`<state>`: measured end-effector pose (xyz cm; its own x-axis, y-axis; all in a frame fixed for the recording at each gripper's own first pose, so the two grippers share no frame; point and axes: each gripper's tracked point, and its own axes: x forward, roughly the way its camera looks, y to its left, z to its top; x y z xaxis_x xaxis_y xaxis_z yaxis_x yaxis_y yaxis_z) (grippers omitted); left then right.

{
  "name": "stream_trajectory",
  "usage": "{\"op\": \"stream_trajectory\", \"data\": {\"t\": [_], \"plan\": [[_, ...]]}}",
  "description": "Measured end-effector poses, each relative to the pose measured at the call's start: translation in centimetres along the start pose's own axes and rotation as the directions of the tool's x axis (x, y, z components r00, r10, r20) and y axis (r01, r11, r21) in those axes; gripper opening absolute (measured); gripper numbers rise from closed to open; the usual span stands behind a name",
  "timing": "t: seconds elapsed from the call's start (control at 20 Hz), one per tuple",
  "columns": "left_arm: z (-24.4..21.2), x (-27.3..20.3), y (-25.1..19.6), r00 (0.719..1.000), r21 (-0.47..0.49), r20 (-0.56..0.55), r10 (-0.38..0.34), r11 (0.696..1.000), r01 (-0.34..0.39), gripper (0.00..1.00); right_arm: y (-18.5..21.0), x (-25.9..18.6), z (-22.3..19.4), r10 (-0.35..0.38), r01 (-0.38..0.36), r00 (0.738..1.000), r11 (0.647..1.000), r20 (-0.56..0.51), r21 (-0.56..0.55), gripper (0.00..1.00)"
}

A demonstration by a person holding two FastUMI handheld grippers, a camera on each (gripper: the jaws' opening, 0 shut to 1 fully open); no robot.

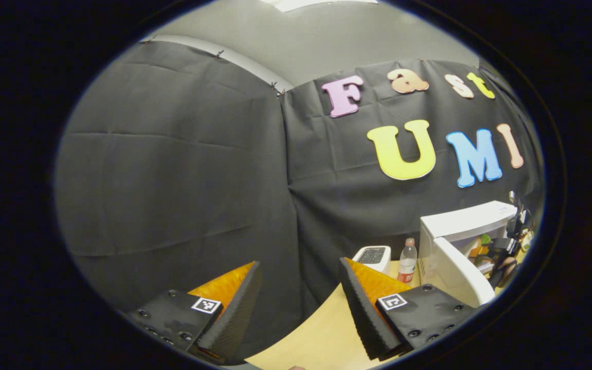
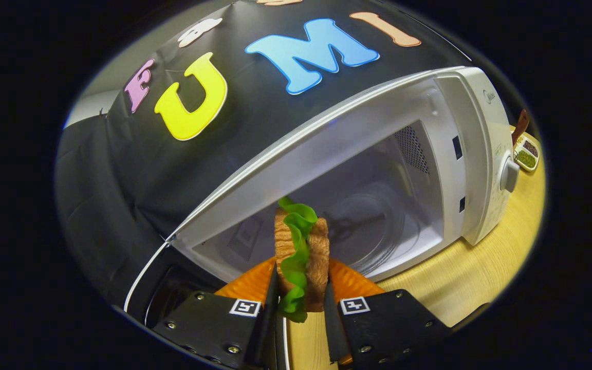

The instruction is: Open the microwave oven with the left hand, put the food in, and close the microwave oven.

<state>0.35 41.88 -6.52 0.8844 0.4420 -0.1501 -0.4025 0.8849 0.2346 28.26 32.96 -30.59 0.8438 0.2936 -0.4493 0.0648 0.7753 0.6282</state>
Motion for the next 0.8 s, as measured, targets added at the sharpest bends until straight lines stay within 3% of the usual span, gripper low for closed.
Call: {"op": "stream_trajectory", "data": {"t": [0.05, 0.15, 0.3, 0.35, 0.4, 0.5, 0.6, 0.65, 0.7, 0.75, 0.8], "plan": [[-0.3, -0.2, 0.2, 1.0, 0.01, -0.008, 0.004, 1.0, -0.004, 0.95, -0.1, 0.7, -0.1, 0.006, -0.006, 1.0, 1.0, 0.0, 0.018, 0.41], [-0.8, -0.5, 0.5, 1.0, 0.028, -0.02, 0.012, 1.0, -0.011, 0.91, -0.2, 1.8, 0.0, 0.013, -0.014, 1.0, 0.999, 0.003, 0.04, 0.41], [-1.3, -0.9, 1.0, 0.999, 0.029, -0.033, 0.021, 0.999, -0.02, 0.95, -1.7, 3.6, 0.0, -0.044, 0.044, 0.999, 0.998, -0.003, 0.052, 0.42], [-1.4, -0.9, 1.1, 0.999, 0.026, -0.035, 0.024, 0.999, -0.023, 0.99, -2.4, 3.8, 0.0, -0.077, 0.077, 0.997, 0.995, -0.002, 0.056, 0.36], [-1.4, -0.9, 1.2, 0.999, 0.026, -0.038, 0.026, 0.999, -0.025, 1.0, -3.0, 4.2, 0.0, -0.099, 0.099, 0.995, 0.994, 0.001, 0.045, 0.41], [-1.2, -1.1, 1.4, 0.999, 0.031, -0.035, 0.03, 0.999, -0.029, 0.95, -3.1, 4.4, -0.2, -0.132, 0.132, 0.991, 0.991, 0.001, 0.021, 0.42], [-1.2, -1.1, 1.3, 0.999, 0.032, -0.037, 0.029, 0.999, -0.028, 0.95, -4.2, 4.0, 0.3, -0.198, 0.2, 0.98, 0.978, 0.031, -0.06, 0.51], [-1.4, -1.1, 1.3, 0.999, 0.033, -0.038, 0.027, 0.999, -0.026, 0.95, -4.7, 3.9, 0.4, -0.219, 0.224, 0.974, 0.968, 0.053, -0.111, 0.65], [-1.3, -1.1, 1.3, 0.999, 0.034, -0.036, 0.025, 0.999, -0.024, 0.99, -5.0, 3.8, 0.6, -0.232, 0.24, 0.97, 0.959, 0.067, -0.151, 0.62], [-1.2, -1.1, 1.0, 0.999, 0.035, -0.034, 0.022, 0.999, -0.021, 0.95, -5.2, 3.4, 0.7, -0.246, 0.257, 0.966, 0.948, 0.081, -0.187, 0.71], [-1.2, -1.1, 0.9, 0.999, 0.038, -0.033, 0.017, 0.999, -0.016, 0.95, -5.7, 3.0, 0.9, -0.263, 0.28, 0.96, 0.934, 0.1, -0.223, 0.87]]}}
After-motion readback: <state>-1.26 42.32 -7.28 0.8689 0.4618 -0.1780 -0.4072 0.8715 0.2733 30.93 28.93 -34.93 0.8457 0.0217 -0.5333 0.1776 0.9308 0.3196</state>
